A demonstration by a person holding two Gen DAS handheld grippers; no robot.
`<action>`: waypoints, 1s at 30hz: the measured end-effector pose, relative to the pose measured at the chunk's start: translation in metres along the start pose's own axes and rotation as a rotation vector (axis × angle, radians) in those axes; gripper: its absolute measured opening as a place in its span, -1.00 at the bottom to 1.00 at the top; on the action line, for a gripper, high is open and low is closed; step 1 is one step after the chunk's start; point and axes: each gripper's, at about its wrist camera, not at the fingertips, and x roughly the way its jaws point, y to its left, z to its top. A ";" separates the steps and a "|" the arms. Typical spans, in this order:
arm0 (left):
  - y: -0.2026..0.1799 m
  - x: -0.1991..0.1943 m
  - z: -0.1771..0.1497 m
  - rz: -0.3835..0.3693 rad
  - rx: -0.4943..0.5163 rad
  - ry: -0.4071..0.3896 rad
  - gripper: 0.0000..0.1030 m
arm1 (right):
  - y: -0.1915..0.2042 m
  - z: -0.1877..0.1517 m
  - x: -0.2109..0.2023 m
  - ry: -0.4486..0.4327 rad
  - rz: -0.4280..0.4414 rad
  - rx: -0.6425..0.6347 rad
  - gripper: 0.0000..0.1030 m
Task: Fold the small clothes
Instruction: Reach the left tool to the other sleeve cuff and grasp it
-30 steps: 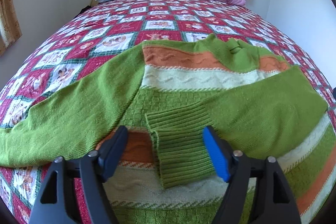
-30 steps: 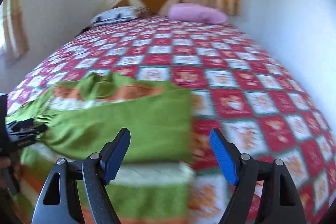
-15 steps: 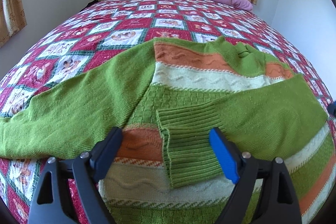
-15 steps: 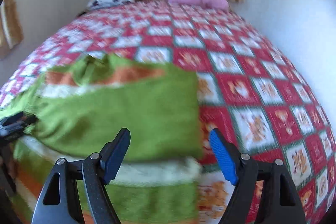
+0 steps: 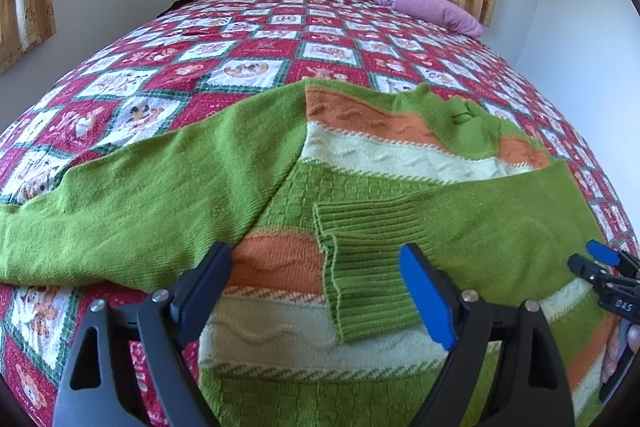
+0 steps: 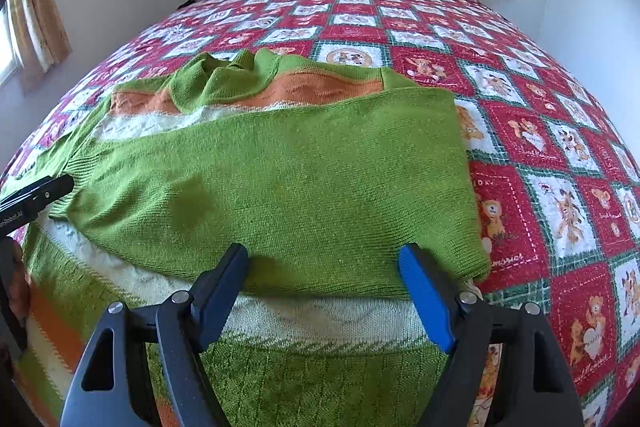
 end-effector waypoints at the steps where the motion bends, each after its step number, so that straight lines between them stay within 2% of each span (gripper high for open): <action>1: 0.002 -0.004 -0.001 -0.004 -0.004 -0.003 0.72 | 0.001 0.000 0.001 -0.001 -0.005 -0.003 0.54; 4: 0.009 -0.017 -0.007 0.000 -0.001 -0.023 0.76 | 0.006 0.000 0.004 -0.011 -0.034 -0.017 0.56; 5: 0.014 -0.023 -0.010 0.026 -0.004 -0.031 0.90 | 0.007 0.002 0.004 -0.012 -0.037 -0.019 0.56; 6: 0.021 -0.028 -0.014 0.038 -0.016 -0.035 0.94 | 0.007 0.001 0.003 -0.014 -0.035 -0.017 0.56; 8: 0.034 -0.037 -0.019 0.027 -0.042 -0.034 0.94 | 0.006 0.001 0.002 -0.016 -0.032 -0.014 0.56; 13: 0.071 -0.057 -0.031 0.115 -0.025 -0.057 0.94 | 0.007 0.000 0.002 -0.020 -0.035 -0.015 0.56; 19: 0.137 -0.067 -0.046 0.222 -0.112 -0.020 0.94 | 0.007 -0.001 0.001 -0.026 -0.036 -0.016 0.58; 23: 0.195 -0.082 -0.054 0.282 -0.261 -0.029 0.94 | 0.007 -0.001 0.001 -0.027 -0.037 -0.017 0.58; 26: 0.240 -0.094 -0.056 0.331 -0.414 -0.055 0.93 | 0.007 -0.001 0.000 -0.028 -0.041 -0.021 0.58; 28: 0.270 -0.099 -0.057 0.347 -0.528 -0.071 0.85 | 0.008 -0.001 0.000 -0.029 -0.044 -0.022 0.58; 30: 0.295 -0.100 -0.057 0.348 -0.628 -0.083 0.65 | 0.008 -0.001 0.000 -0.030 -0.046 -0.023 0.58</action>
